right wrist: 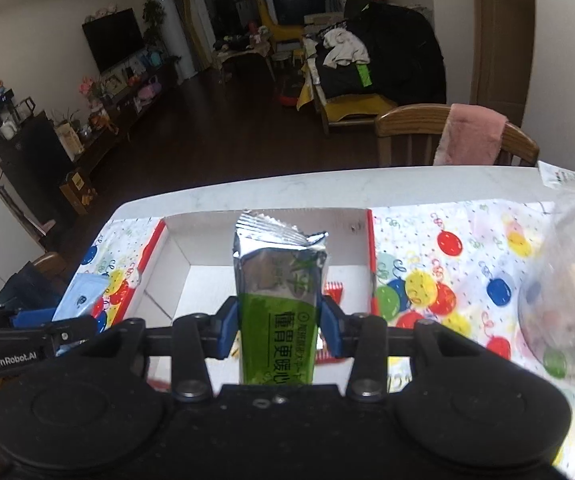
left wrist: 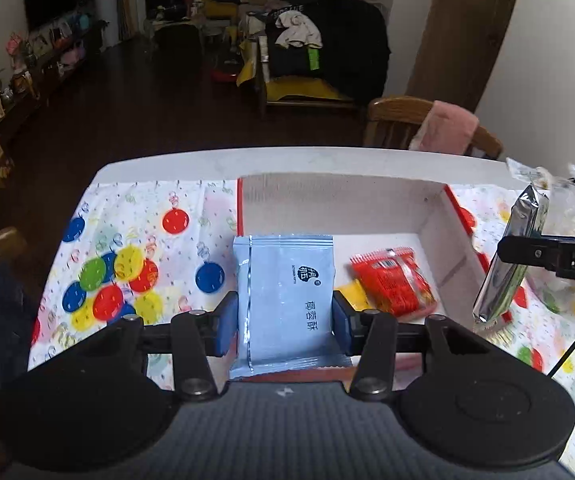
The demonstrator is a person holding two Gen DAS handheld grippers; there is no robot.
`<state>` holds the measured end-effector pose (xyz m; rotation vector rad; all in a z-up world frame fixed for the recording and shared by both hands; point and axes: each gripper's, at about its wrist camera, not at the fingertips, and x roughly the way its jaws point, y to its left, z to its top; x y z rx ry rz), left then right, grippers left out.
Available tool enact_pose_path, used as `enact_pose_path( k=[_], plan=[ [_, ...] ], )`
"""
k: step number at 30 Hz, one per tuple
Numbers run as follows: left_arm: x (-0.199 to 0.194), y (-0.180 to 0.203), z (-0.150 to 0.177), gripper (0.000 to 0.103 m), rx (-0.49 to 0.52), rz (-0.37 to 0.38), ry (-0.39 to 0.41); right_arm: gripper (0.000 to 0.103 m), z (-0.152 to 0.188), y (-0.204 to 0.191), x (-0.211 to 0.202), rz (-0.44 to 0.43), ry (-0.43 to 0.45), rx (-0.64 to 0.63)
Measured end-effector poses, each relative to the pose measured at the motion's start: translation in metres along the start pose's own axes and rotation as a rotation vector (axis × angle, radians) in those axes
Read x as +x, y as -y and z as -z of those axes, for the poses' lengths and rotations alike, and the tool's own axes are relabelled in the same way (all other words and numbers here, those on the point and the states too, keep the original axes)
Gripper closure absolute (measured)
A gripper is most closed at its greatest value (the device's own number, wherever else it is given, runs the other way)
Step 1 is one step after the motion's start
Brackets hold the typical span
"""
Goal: Organize snacks
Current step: 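Carry both packets into the red box and open both tools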
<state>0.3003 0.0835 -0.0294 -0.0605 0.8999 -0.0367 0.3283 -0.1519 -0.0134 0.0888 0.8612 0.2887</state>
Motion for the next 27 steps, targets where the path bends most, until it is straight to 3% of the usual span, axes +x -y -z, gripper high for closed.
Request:
enact_pose_path(
  k=[11,20,27],
  plan=[
    [0.074,0.014,-0.031,0.056,0.014,-0.048,-0.151,0.062,-0.023,0.004,0.090,0.004,-0.197,-0.035],
    [0.121,0.025,-0.024,0.056,0.048,-0.074,-0.250,0.062,-0.021,0.000,0.146,-0.021,-0.344,-0.064],
    [0.139,0.032,-0.019,0.056,0.087,-0.090,-0.289,0.062,-0.016,0.004,0.168,-0.006,-0.401,-0.059]
  ],
)
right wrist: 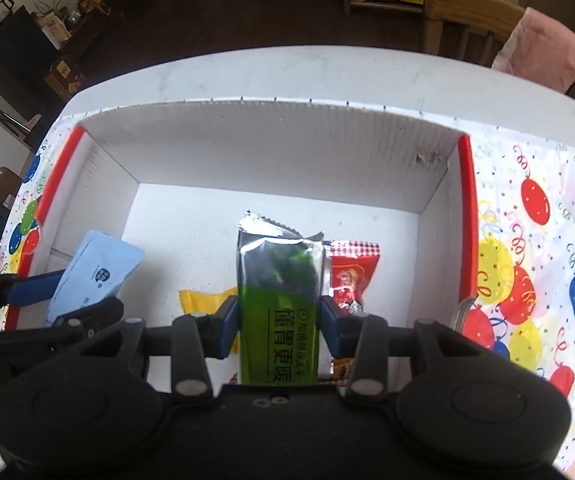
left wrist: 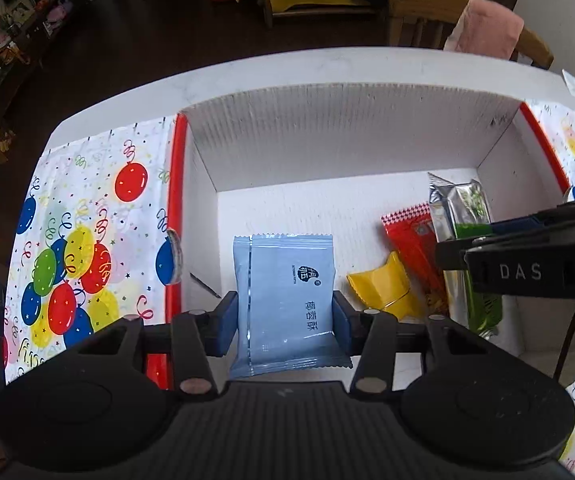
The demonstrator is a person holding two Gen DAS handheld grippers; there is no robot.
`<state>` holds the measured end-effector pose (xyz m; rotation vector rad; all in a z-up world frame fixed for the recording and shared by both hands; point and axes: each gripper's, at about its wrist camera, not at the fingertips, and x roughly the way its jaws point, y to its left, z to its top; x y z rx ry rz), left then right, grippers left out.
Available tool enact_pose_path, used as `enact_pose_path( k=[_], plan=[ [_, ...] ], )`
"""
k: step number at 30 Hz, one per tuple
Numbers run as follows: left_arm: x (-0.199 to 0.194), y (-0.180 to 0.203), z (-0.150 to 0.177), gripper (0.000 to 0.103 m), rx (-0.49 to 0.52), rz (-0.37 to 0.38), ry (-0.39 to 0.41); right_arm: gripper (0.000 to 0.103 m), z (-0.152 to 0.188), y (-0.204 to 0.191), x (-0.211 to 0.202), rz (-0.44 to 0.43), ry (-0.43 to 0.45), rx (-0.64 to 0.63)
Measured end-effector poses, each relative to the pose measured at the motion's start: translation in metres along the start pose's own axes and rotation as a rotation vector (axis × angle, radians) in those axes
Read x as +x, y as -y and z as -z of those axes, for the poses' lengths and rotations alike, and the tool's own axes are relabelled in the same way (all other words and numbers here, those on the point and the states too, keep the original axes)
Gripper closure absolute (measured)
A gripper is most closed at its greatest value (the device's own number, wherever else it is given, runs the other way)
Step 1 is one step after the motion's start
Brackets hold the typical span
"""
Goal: Organize snacks
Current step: 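Carry both packets into the red box and open both tools, then lift both tools out of the box toward the remaining snacks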
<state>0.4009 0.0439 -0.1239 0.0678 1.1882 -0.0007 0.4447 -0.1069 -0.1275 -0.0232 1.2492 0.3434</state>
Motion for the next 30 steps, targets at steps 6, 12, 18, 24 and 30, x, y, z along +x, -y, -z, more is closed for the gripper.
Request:
enact_pose_path(
  k=[6,12,18,24,30],
  plan=[
    [0.008,0.006,0.000,0.055,0.020,-0.009,-0.018,0.060,-0.001,0.007,0.007,0.002,-0.018,0.025],
    [0.008,0.007,0.001,0.055,0.013,0.001,-0.011,0.059,0.000,0.009,0.000,-0.008,-0.006,0.043],
    [-0.006,-0.005,0.009,0.055,-0.028,0.035,0.021,0.057,0.009,0.013,-0.029,-0.036,0.045,0.044],
    [-0.033,-0.015,0.019,0.055,-0.062,0.062,0.081,0.048,0.030,0.005,-0.068,-0.073,0.118,-0.004],
    [-0.067,-0.016,0.030,0.055,-0.067,0.086,0.146,0.042,0.048,-0.002,-0.102,-0.109,0.192,-0.001]
  ],
)
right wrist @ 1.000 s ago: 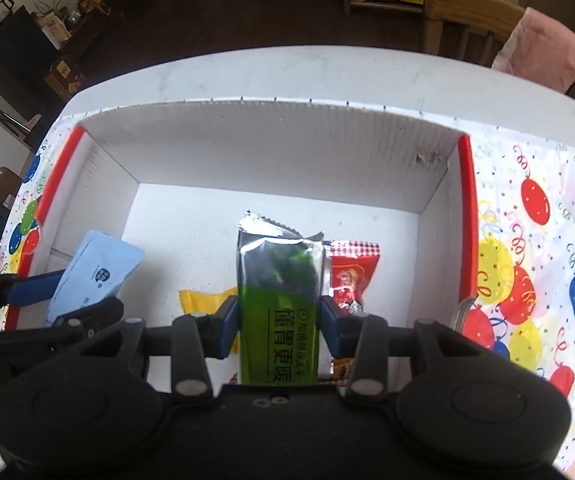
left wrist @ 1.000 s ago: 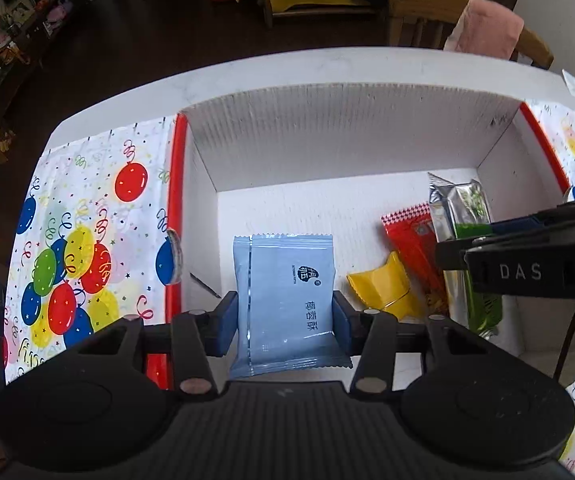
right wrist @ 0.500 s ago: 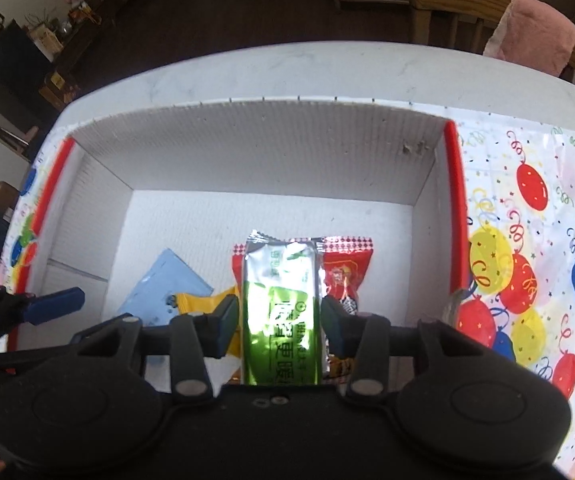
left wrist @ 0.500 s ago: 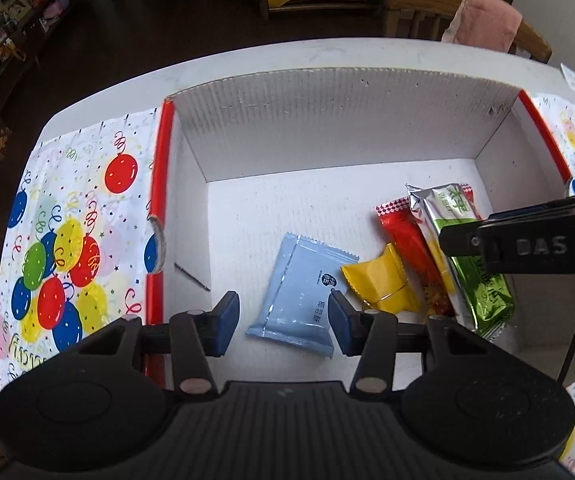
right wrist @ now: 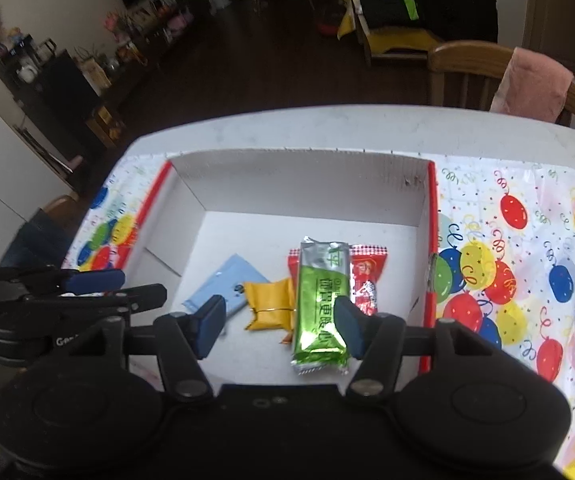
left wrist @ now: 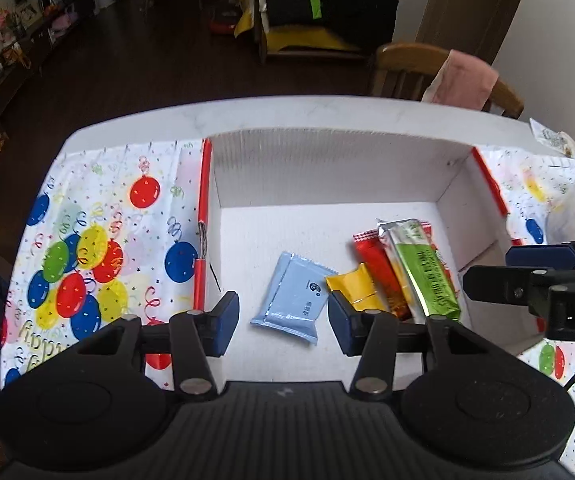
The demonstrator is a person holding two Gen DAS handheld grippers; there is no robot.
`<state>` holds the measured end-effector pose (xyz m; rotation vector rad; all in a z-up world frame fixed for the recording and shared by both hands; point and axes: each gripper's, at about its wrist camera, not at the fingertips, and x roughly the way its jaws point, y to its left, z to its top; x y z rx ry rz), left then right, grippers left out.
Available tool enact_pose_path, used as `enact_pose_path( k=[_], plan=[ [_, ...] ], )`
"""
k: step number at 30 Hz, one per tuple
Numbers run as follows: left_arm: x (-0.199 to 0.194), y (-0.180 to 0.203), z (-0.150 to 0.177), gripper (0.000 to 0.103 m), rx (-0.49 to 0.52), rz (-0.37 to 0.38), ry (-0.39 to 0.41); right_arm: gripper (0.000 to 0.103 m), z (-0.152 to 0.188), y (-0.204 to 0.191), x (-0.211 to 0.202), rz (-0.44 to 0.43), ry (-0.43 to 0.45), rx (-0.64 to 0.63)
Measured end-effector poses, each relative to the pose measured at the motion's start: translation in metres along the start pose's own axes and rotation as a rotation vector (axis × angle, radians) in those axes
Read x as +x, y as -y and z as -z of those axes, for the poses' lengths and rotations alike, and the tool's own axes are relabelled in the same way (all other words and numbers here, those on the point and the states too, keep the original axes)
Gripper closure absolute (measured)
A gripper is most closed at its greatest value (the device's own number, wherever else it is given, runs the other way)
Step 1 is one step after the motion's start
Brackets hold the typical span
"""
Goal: Organize snacks
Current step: 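Lift both tools out of the box toward the remaining snacks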
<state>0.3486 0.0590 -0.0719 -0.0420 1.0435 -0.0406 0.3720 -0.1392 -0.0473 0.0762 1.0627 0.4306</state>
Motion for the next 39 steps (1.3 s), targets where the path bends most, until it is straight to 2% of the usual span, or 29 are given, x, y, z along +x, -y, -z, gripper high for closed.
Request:
enact_pose_path(
  k=[7,10,12,16,18,22,26,29,39],
  plan=[
    [-0.037,0.002,0.012,0.055,0.010,0.016,0.064,0.040,0.017,-0.006,-0.031,-0.012,0.060,0.029],
    [-0.053,0.002,0.017,0.049,0.014,0.026,0.096,0.039,0.025,-0.009,-0.042,-0.012,0.080,0.031],
    [-0.063,0.001,0.022,0.047,0.017,0.028,0.115,0.032,0.032,-0.012,-0.050,-0.013,0.098,0.030],
    [-0.081,-0.005,0.032,0.047,0.015,0.043,0.143,0.026,0.044,-0.020,-0.066,-0.031,0.139,0.026],
    [-0.088,-0.009,0.037,0.043,0.010,0.046,0.154,0.018,0.050,-0.024,-0.073,-0.028,0.155,0.020],
    [-0.102,-0.018,0.051,0.037,-0.001,0.058,0.182,0.015,0.065,-0.036,-0.086,-0.032,0.188,-0.013],
    [-0.114,-0.025,0.067,0.028,-0.004,0.057,0.218,0.005,0.083,-0.045,-0.096,-0.036,0.225,-0.030],
    [-0.120,-0.031,0.079,0.022,-0.012,0.060,0.240,0.004,0.094,-0.050,-0.099,-0.029,0.232,-0.044],
    [-0.113,-0.049,0.115,0.022,-0.044,0.083,0.199,0.000,0.135,-0.056,-0.089,-0.015,0.214,-0.028]
  ],
)
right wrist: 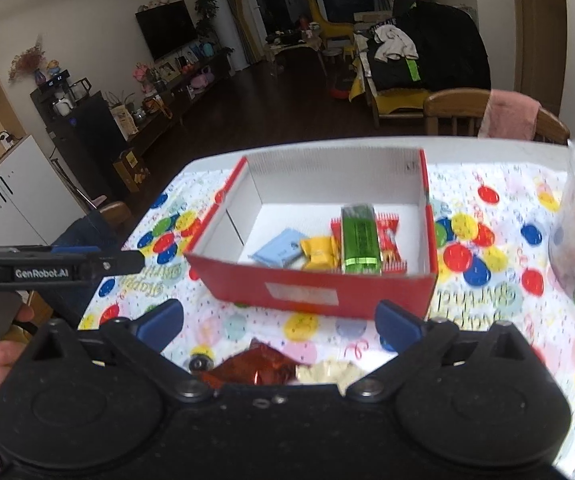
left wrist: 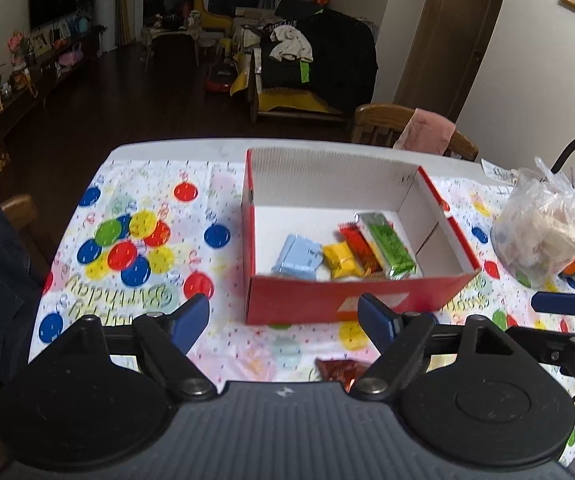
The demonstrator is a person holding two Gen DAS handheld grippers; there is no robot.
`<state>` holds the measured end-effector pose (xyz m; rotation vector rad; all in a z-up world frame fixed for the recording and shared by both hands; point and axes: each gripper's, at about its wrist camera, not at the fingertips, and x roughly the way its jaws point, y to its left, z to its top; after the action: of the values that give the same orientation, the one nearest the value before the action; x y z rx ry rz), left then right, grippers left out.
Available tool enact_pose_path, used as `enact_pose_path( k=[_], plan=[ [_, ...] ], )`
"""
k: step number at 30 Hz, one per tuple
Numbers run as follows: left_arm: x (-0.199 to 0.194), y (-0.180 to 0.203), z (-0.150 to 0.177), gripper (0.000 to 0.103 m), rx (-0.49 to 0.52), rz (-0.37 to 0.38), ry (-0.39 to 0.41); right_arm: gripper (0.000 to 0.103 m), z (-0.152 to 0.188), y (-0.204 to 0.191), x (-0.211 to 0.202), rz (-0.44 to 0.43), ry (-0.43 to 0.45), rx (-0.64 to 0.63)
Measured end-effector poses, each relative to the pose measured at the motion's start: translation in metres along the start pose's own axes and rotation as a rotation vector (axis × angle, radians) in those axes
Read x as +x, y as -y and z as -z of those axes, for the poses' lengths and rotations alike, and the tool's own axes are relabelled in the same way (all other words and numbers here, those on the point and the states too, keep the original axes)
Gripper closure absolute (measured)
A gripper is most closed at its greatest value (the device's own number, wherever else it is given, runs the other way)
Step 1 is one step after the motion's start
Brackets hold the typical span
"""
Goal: Organize snacks
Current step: 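Lift both tools out of the box toward the remaining snacks, then grasp the red chip bag with the left tool while the right tool grasps the cream pouch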
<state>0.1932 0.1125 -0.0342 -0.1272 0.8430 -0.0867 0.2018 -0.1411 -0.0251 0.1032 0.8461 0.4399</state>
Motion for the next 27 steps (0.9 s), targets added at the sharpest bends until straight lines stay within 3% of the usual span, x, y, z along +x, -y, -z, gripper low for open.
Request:
enact_pose_path(
  k=[5,11,17,24,27],
  plan=[
    [0.009,-0.007,0.021,0.022,0.000,-0.010,-0.047,0.000,0.027,0.001,0.007,0.031,-0.026,-0.042],
    [0.021,-0.012,0.042,0.022,0.005,-0.040,-0.091,0.001,0.052,-0.001,0.011,0.005,-0.071,-0.124],
    [0.035,-0.013,0.059,0.022,0.017,-0.059,-0.140,0.002,0.066,0.001,0.020,0.001,-0.120,-0.120],
    [0.052,0.017,0.058,0.022,0.089,0.104,-0.257,0.004,0.065,0.016,0.031,0.016,-0.138,-0.121],
    [0.068,0.039,0.055,0.022,0.127,0.099,-0.292,0.004,0.064,0.023,0.038,0.033,-0.135,-0.135]
  ],
)
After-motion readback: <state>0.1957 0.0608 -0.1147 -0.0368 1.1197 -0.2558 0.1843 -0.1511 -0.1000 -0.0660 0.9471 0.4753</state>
